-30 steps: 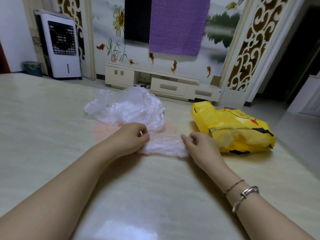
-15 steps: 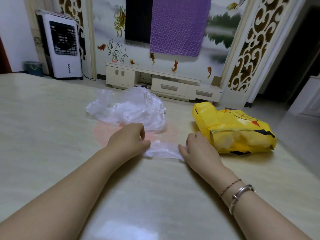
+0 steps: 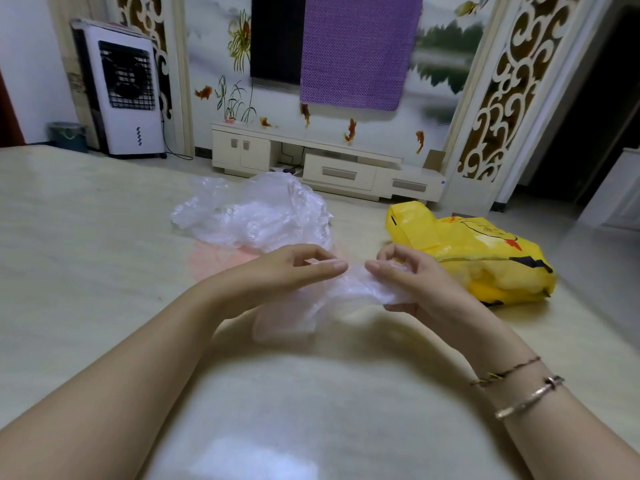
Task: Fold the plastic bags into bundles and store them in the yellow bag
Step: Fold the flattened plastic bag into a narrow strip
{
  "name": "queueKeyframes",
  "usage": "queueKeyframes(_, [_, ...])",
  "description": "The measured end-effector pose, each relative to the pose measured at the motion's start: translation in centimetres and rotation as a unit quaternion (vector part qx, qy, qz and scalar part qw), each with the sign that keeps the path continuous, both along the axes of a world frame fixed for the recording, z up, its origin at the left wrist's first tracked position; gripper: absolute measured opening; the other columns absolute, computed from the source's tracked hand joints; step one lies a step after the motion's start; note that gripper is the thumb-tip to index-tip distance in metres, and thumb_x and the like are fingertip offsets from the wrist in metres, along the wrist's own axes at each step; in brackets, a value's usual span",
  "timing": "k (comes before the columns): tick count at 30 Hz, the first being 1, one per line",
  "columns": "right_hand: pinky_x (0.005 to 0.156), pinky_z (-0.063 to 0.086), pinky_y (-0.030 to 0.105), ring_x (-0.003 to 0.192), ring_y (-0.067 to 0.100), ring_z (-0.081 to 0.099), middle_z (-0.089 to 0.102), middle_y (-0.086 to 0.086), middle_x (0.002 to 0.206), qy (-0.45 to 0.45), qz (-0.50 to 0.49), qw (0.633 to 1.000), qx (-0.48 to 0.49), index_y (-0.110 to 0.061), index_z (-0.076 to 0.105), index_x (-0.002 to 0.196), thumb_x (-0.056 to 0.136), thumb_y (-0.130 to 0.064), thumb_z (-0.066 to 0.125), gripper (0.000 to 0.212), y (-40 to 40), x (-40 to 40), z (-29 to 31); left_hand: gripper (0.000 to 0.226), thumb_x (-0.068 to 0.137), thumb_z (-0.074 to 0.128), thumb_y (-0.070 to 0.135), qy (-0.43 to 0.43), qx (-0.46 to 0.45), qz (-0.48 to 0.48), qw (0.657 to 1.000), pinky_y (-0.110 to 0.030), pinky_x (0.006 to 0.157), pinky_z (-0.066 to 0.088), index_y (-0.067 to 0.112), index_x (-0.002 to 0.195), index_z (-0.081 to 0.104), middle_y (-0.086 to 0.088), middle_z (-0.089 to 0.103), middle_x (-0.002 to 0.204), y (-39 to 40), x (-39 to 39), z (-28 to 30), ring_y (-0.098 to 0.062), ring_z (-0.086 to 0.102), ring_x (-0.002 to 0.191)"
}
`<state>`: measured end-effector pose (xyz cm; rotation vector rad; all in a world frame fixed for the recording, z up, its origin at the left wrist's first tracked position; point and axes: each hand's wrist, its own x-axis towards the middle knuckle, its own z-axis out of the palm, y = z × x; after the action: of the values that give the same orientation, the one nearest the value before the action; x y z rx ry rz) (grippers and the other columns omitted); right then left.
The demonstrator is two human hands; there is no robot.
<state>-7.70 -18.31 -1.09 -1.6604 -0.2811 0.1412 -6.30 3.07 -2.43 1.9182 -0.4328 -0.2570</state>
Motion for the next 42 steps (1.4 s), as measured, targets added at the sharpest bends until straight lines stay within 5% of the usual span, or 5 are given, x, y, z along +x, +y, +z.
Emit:
queueKeyframes(5, [0.047, 0.042, 0.023, 0.063, 0.017, 0.063, 0.061, 0.002, 0.084, -0.036, -0.11, 0.99, 0.082, -0.016, 0.053, 0.102, 0.086, -0.028, 0.064, 0.023, 0.4, 0.7, -0.3, 0.021, 0.085, 0.071, 0.027, 0.026, -0.103, 0.055, 0.993, -0.019, 0.068, 0.052, 0.029, 0.105, 0.068, -0.004, 0.072, 0.092, -0.2, 0.2, 0.4, -0.013, 0.069, 0.076])
queueKeyframes(11, [0.105, 0.028, 0.022, 0.129, 0.018, 0.038, 0.038, -0.002, 0.138, -0.441, -0.094, 0.808, -0.379, -0.022, 0.042, 0.131, 0.08, -0.031, 0.066, 0.057, 0.3, 1.3, -3.0, 0.03, 0.091, 0.064, 0.015, 0.083, -0.194, 0.237, 0.948, -0.026, 0.06, 0.052, 0.012, 0.119, 0.055, -0.008, 0.067, 0.094, -1.2, 1.3, -1.2, -0.02, 0.064, 0.069])
queueKeyframes(18, [0.083, 0.045, 0.034, 0.103, 0.021, 0.045, 0.048, -0.005, 0.116, -0.475, -0.005, 0.756, -0.451, -0.023, 0.054, 0.102, 0.07, -0.011, 0.072, 0.038, 1.9, 1.2, -3.7, 0.04, 0.089, 0.063, 0.013, 0.121, -0.156, 0.23, 0.953, -0.032, 0.063, 0.053, 0.014, 0.125, 0.046, -0.013, 0.062, 0.101, -1.6, 1.4, -2.0, -0.02, 0.061, 0.068])
queueKeyframes(24, [0.072, 0.046, 0.04, 0.089, 0.019, 0.05, 0.052, -0.005, 0.098, -0.424, 0.032, 0.803, -0.417, -0.021, 0.059, 0.088, 0.077, -0.013, 0.066, 0.015, 0.9, 1.3, -3.7, 0.035, 0.079, 0.067, 0.01, -0.154, 0.048, 0.242, 0.957, -0.021, 0.059, 0.045, 0.022, 0.108, 0.052, 0.005, 0.057, 0.1, -1.0, 1.0, -1.5, -0.008, 0.054, 0.068])
queueKeyframes(42, [0.054, 0.037, 0.027, 0.053, 0.012, 0.049, 0.055, -0.003, 0.059, -0.158, -0.132, 0.938, -0.279, -0.014, 0.055, 0.068, 0.087, -0.03, 0.068, 0.028, 1.4, 2.9, -3.6, 0.038, 0.089, 0.058, 0.052, -0.024, 0.095, 0.152, 0.983, -0.027, 0.064, 0.043, 0.019, 0.106, 0.055, 0.002, 0.063, 0.079, -2.3, 1.0, -1.7, -0.012, 0.059, 0.064])
